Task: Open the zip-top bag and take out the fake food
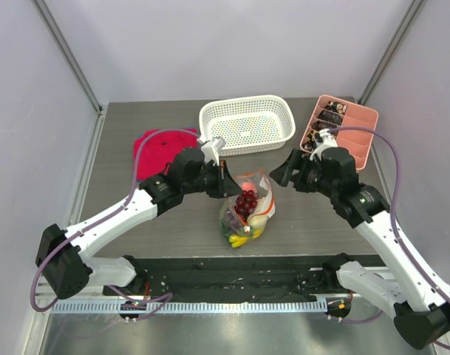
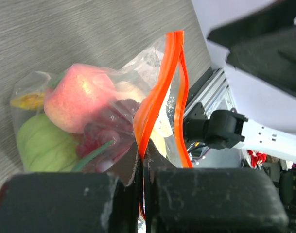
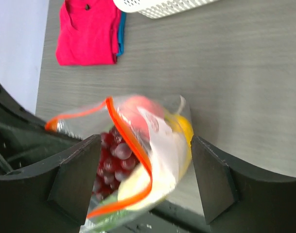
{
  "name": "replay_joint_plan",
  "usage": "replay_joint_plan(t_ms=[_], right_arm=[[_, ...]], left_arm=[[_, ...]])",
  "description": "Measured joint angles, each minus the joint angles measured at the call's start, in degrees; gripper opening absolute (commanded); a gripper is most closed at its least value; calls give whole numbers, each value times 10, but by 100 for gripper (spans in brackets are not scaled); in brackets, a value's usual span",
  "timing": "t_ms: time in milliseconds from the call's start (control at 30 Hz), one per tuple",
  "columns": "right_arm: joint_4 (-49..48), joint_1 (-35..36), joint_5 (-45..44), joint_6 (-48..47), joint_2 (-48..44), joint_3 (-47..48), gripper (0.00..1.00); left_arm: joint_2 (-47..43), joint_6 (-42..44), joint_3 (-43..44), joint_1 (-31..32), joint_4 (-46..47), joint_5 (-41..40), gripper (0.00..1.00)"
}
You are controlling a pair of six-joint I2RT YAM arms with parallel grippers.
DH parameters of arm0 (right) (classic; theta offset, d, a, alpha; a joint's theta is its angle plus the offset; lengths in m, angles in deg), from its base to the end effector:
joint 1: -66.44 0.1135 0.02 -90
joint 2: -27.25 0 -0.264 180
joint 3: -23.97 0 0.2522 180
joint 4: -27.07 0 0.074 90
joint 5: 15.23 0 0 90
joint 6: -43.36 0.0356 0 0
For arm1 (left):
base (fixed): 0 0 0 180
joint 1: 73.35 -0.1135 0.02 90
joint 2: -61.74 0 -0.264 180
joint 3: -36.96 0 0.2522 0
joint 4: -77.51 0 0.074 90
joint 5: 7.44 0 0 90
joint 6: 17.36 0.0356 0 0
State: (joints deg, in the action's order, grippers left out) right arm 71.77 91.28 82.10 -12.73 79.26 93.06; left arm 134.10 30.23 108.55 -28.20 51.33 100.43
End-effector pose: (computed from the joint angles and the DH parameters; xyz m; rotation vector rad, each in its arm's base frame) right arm 0.1754 0.0862 0.3450 0.0863 2.1362 0.7536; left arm 0.1956 -0.2121 0.3128 0.2715 2.2504 -1.2137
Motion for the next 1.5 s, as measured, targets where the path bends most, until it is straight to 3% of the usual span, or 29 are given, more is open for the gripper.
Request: replay_joint_plan(t_ms=[67, 100, 133, 300, 533, 900, 1000, 1100, 1133, 1167, 1233, 1500], right_arm=[[38, 8, -14, 6, -28, 0, 71], [51, 16, -15, 9, -41, -2, 54], [54, 23, -15, 10, -49, -6, 51], [55, 84, -16, 23, -66, -43, 55], [17, 209, -78, 29, 44, -44, 72], [-100, 220, -104, 45, 110, -74, 70], [-135, 221, -90, 57, 142, -76, 64], [-163, 222, -73, 66, 163, -76, 42], [-168, 222, -71, 67, 166, -76, 27], [-171, 223, -69, 67, 167, -76, 18], [-173, 223, -66, 64, 165, -73, 7], [-121, 227, -45, 38, 147, 9, 1]], left_arm=[[0, -12, -3, 2, 11, -5, 0], [0, -16, -3, 3, 15, -6, 0], [0, -20, -4, 3, 19, -7, 0], [-1, -27, -10, 6, 30, -9, 0], [-10, -36, -19, 7, 37, -16, 0], [-52, -41, -56, 9, 45, -24, 0], [-56, -43, -69, 9, 56, -26, 0], [-65, -47, -81, 9, 57, -34, 0], [-70, -49, -85, 9, 57, -38, 0], [-76, -50, -88, 9, 55, -42, 0], [-96, -52, -97, 9, 48, -61, 0], [-195, -65, -140, 10, 12, -178, 0]])
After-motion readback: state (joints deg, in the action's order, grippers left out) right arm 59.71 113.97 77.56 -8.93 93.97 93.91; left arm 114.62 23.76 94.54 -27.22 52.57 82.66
